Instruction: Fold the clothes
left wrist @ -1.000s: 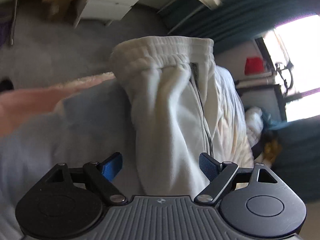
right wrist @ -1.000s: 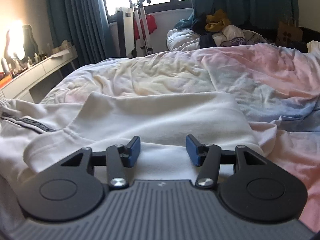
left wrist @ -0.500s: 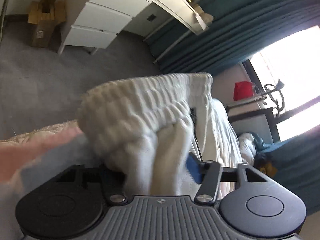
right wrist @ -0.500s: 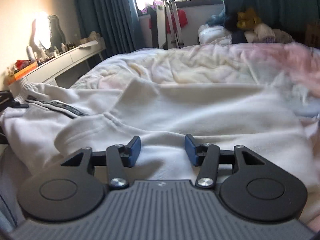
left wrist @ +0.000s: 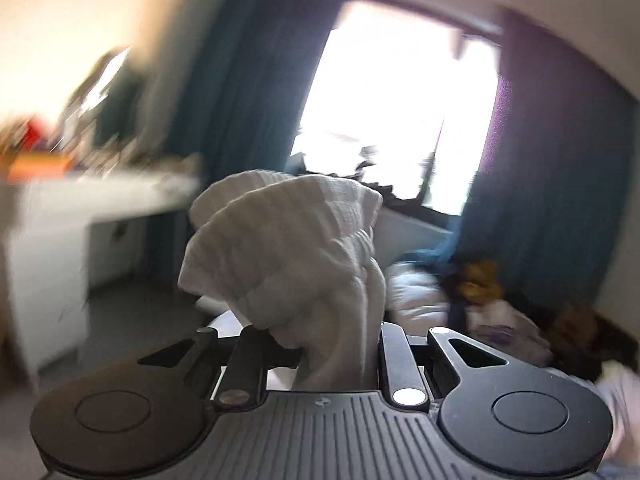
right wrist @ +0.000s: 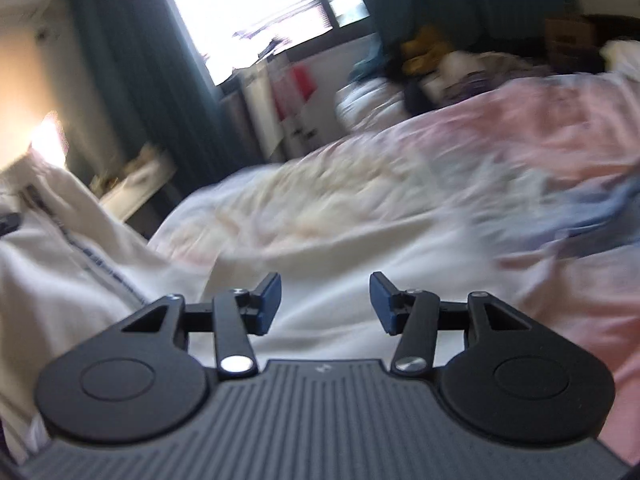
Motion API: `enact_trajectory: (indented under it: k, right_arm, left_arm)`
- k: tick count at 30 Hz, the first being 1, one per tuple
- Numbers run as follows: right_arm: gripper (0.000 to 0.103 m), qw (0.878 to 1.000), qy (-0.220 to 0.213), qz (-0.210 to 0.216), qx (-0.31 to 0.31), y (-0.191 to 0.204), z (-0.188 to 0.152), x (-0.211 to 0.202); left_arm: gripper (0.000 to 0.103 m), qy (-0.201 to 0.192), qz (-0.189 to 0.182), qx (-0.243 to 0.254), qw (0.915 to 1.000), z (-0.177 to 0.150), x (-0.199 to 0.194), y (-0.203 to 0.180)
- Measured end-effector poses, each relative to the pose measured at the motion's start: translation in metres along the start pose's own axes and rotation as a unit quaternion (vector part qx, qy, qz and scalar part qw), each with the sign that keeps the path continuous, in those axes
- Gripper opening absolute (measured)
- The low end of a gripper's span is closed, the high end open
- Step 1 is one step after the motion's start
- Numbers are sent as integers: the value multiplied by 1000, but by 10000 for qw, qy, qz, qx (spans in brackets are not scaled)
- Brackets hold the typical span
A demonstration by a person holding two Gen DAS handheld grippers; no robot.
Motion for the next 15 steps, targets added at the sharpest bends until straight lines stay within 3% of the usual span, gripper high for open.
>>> enact_trajectory:
  k: [5,10,12,15]
  right_arm:
    - [54,9975,-216,-256,630,-52,23,-20]
    - [54,9864,-524,-167,1549,-113,44,-40]
    - [54,9794,-652,-93,1909,-134,47,-45]
    - [53,9684,-550,191,2424,-157,45,-40]
  left_arm:
    - [19,-252,-705,869,9934,-17,3,-137]
    - [19,13,-1272,1874,9740,-93,20,-243]
    - [19,362,-1519,2502,9555,-142,25,-272]
    - [19,859,-1809,3456,9168,-217,28,-298]
Point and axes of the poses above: each gripper's, at about its wrist camera, not at the fingertips, and x roughly the way its jaws point, y to its left, z to its top, the point moved 7 cm from there along x, roughly the way its jaws point, and after that the axes turned 4 degrees about -x, right-handed, at the moved point
